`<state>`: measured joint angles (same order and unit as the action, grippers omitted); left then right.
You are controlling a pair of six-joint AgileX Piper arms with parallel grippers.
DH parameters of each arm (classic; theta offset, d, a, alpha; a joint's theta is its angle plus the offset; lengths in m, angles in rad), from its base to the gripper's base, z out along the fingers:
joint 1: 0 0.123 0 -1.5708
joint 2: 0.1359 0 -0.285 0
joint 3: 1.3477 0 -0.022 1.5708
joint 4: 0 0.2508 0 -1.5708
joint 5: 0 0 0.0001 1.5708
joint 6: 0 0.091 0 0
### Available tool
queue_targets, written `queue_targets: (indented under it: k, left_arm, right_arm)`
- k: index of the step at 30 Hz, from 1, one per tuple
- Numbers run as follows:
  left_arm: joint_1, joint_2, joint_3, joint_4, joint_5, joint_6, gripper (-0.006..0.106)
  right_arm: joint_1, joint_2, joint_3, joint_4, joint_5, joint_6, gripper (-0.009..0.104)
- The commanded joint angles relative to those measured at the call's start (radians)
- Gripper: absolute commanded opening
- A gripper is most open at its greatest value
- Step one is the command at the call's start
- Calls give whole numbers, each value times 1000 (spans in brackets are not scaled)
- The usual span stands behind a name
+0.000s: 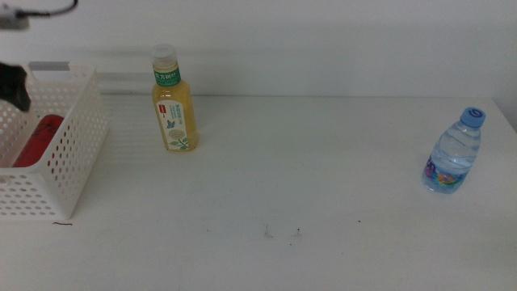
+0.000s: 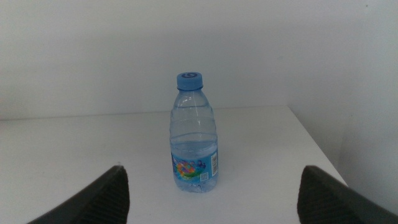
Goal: Use arms to grab the bottles and put them into the dustbin to the left of the table.
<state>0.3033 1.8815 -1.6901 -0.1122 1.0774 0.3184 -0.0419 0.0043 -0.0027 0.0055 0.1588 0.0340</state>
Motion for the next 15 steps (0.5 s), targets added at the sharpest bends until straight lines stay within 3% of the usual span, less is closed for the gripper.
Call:
queue_targets:
  k: [1,15]
  left_arm:
    - [-18,-60,-8,-11,29,-28,94]
    - [-209,-285,41,10,64,-170,94]
  right_arm:
    - [-9,-4,3,-6,-8,-4,93]
    - [-9,-4,3,-6,-8,-4,93]
